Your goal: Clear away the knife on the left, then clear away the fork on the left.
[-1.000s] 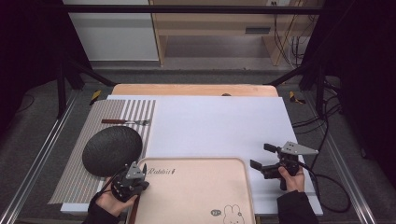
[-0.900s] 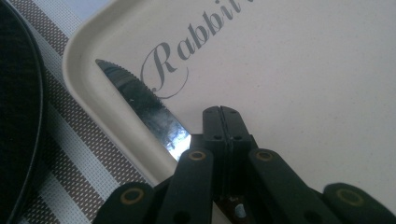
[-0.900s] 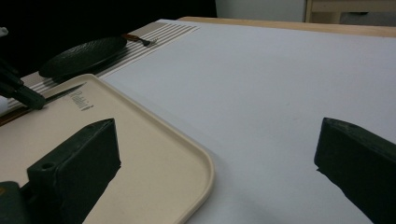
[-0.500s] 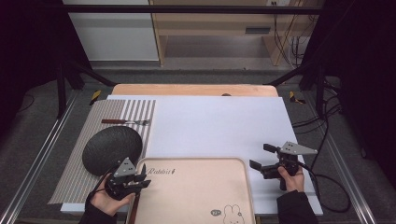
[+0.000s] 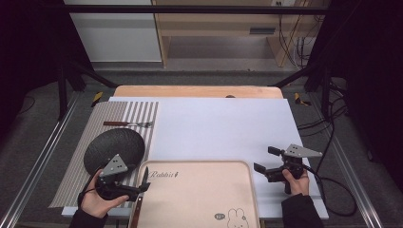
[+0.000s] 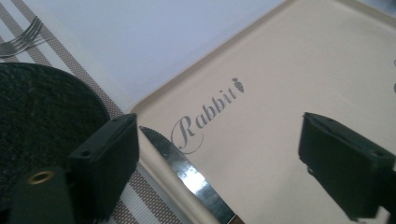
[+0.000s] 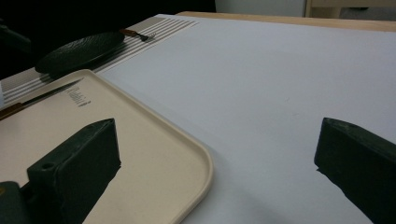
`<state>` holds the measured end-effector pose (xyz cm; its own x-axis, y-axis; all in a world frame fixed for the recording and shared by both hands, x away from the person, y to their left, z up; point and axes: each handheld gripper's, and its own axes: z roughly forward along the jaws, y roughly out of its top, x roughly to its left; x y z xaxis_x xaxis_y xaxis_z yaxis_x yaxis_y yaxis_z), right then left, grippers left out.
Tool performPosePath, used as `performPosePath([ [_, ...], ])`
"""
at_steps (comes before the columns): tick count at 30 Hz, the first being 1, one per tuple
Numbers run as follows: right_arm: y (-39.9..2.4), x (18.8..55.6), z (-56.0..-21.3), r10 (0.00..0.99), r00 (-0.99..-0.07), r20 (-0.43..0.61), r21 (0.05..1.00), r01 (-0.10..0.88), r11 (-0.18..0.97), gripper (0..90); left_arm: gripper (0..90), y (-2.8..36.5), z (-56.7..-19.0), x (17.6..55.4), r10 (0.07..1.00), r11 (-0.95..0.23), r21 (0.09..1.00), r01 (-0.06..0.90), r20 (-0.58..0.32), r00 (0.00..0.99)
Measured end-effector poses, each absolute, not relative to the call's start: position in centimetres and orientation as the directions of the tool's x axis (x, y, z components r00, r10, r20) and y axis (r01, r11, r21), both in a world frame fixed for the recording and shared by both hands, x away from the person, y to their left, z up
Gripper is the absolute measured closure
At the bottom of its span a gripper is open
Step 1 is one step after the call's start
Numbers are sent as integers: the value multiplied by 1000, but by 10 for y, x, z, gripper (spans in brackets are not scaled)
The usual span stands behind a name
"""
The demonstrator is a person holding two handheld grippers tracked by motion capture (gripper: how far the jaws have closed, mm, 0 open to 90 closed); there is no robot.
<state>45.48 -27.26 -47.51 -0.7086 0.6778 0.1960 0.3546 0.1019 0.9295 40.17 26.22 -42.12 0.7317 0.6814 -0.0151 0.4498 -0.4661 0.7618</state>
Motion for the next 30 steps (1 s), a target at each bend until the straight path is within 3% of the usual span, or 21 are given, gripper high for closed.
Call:
performPosePath([
  [4,-272,455,-476,681,-706,193,927,358,110,2,17,267,-418,406,682,-464,763,450,-16,731],
  [7,-273,455,-475,683,-705,193,928,357,107,2,8,269,-416,408,673,-479,765,431,4,739],
  [30,-273,455,-475,685,-702,194,928,358,104,2,8,298,-387,439,603,-565,753,337,98,792],
])
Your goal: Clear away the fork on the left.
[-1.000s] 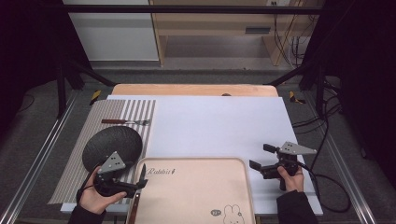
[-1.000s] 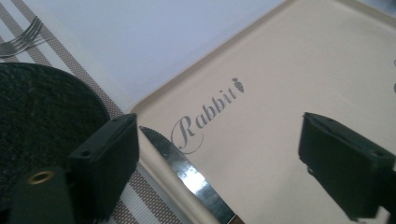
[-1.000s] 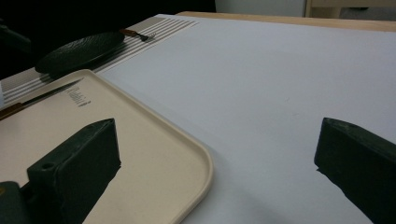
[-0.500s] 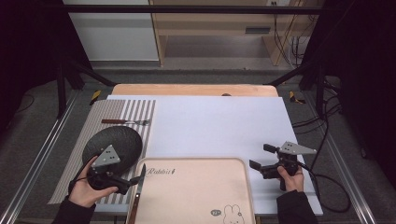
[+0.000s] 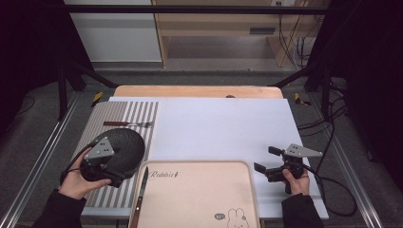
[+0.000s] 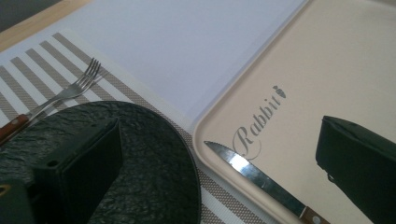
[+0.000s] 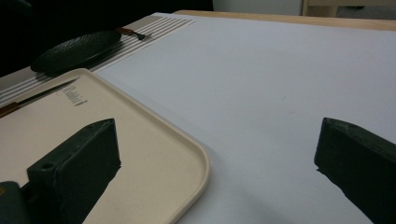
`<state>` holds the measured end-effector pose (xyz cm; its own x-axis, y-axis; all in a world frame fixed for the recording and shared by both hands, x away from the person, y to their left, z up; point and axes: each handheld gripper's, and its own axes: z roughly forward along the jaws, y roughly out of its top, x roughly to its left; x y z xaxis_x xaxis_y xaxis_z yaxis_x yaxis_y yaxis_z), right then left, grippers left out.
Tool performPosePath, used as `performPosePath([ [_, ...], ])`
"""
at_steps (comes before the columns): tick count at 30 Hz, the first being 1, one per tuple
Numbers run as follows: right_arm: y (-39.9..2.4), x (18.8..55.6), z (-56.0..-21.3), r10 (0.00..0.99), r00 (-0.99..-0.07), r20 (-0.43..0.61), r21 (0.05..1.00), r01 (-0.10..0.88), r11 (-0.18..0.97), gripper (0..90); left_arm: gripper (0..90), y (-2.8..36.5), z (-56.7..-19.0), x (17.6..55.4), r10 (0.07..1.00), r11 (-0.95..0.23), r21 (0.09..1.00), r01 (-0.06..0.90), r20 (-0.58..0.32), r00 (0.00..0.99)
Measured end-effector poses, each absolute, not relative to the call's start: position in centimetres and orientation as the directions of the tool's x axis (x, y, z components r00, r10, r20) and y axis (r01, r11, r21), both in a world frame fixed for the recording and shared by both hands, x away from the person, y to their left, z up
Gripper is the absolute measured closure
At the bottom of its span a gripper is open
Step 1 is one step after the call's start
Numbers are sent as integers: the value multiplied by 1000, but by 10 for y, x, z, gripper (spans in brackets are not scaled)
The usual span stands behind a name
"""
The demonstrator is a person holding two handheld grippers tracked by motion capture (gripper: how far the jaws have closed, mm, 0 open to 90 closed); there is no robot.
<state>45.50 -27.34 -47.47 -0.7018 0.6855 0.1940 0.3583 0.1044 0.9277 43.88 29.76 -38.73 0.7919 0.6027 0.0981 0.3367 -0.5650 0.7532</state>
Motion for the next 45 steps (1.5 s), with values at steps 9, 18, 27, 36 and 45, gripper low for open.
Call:
performPosePath([
  [9,-274,455,-475,686,-702,194,928,359,104,2,7,309,-377,457,595,-626,703,338,151,789],
  [18,-274,455,-476,686,-702,193,927,359,106,2,12,319,-369,479,577,-692,649,314,236,782],
  [27,-273,455,-477,685,-702,195,924,366,111,3,25,324,-367,499,531,-769,579,272,340,777],
  [36,-273,456,-478,686,-702,192,923,366,116,2,28,329,-373,520,491,-810,534,241,396,776],
  [45,-273,456,-478,688,-700,194,923,368,114,3,28,332,-377,543,460,-852,468,233,459,760],
])
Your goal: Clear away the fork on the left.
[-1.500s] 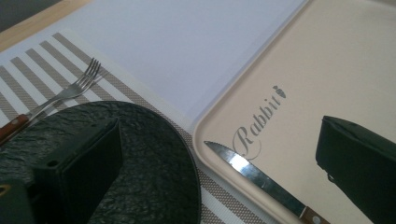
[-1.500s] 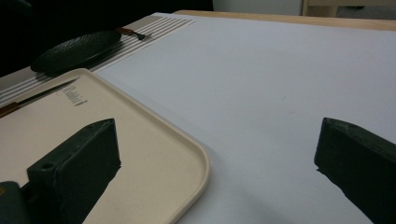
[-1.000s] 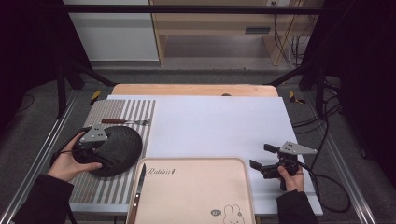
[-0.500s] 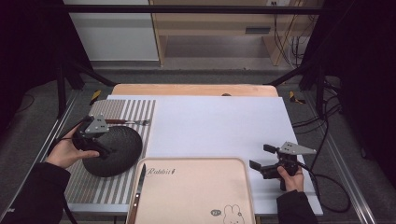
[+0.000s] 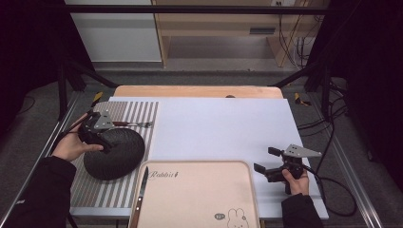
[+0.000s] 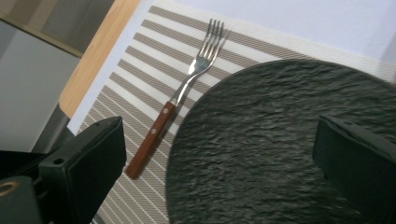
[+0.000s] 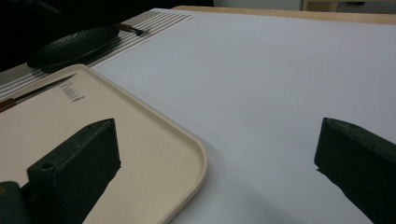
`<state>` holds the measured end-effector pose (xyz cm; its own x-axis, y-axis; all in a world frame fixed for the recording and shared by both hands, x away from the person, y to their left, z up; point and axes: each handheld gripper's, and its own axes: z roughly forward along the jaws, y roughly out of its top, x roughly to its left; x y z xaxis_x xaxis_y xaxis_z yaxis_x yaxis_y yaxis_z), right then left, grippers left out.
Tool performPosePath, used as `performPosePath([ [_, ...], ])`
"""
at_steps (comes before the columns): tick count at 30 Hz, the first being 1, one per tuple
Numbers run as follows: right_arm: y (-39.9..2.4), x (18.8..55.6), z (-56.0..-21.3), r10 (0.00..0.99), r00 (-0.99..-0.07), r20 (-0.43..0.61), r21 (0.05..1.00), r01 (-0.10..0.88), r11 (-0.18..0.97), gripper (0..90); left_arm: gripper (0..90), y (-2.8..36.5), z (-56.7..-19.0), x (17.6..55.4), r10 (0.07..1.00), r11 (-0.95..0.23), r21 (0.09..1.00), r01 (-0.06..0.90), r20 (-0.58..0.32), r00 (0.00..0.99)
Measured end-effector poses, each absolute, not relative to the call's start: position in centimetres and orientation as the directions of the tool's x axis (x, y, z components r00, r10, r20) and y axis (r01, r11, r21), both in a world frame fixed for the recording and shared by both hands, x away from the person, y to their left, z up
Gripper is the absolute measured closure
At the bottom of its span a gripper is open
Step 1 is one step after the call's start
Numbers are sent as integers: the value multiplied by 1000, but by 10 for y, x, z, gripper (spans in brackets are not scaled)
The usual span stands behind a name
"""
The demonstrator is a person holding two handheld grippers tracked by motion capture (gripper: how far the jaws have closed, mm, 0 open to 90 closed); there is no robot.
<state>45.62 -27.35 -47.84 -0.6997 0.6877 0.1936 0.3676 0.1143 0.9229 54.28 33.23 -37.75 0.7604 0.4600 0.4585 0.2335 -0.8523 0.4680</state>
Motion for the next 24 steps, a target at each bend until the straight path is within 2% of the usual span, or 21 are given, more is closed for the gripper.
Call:
performPosePath([
  [15,-274,456,-480,691,-697,194,921,371,117,2,34,337,-385,576,425,-884,424,198,549,720],
  [18,-274,456,-480,691,-697,193,921,372,117,2,33,338,-387,582,410,-899,389,204,578,706],
  [24,-274,457,-480,691,-697,192,920,373,121,2,33,339,-393,593,395,-905,381,188,589,705],
])
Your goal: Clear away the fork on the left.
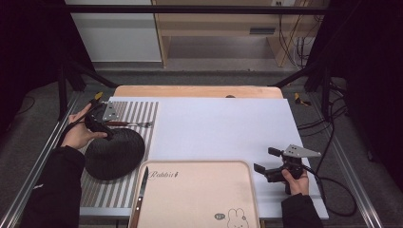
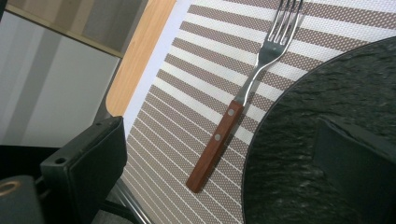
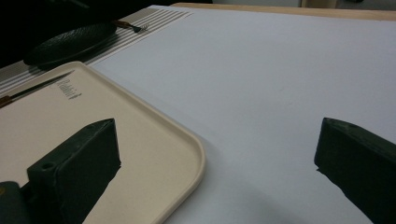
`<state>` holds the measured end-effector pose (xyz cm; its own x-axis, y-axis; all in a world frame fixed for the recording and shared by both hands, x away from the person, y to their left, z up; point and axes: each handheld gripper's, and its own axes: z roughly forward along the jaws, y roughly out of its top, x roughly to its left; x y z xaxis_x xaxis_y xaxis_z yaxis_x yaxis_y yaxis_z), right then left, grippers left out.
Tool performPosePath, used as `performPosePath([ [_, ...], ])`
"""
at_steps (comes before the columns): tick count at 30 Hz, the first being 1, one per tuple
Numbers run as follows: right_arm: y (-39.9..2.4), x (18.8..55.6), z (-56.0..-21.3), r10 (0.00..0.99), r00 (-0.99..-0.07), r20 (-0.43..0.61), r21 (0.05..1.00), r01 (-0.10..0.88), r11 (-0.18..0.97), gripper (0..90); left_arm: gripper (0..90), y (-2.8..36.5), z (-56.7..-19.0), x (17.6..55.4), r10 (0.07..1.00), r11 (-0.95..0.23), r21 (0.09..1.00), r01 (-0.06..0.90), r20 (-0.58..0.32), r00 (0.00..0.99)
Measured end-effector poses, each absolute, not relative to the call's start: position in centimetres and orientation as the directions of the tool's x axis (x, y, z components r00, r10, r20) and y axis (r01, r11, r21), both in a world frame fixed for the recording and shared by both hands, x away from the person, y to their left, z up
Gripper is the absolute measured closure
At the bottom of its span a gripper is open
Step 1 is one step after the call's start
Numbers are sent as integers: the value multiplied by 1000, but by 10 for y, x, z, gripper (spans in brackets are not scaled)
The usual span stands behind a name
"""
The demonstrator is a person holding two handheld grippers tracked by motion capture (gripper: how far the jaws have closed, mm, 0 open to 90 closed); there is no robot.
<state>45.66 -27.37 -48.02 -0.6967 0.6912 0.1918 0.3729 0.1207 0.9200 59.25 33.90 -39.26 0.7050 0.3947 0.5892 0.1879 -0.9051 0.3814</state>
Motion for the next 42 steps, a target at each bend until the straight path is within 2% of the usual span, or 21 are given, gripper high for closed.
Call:
performPosePath([
  [17,-274,457,-481,696,-692,190,918,377,124,2,85,342,-414,619,294,-952,264,153,656,695],
  [25,-275,457,-482,697,-691,192,917,378,123,2,124,340,-421,626,204,-979,167,120,694,690],
  [30,-275,457,-482,698,-690,191,917,379,124,2,165,339,-422,629,171,-984,155,87,701,692],
  [42,-275,457,-482,699,-689,193,916,382,124,2,245,337,-430,634,114,-993,87,74,705,700],
])
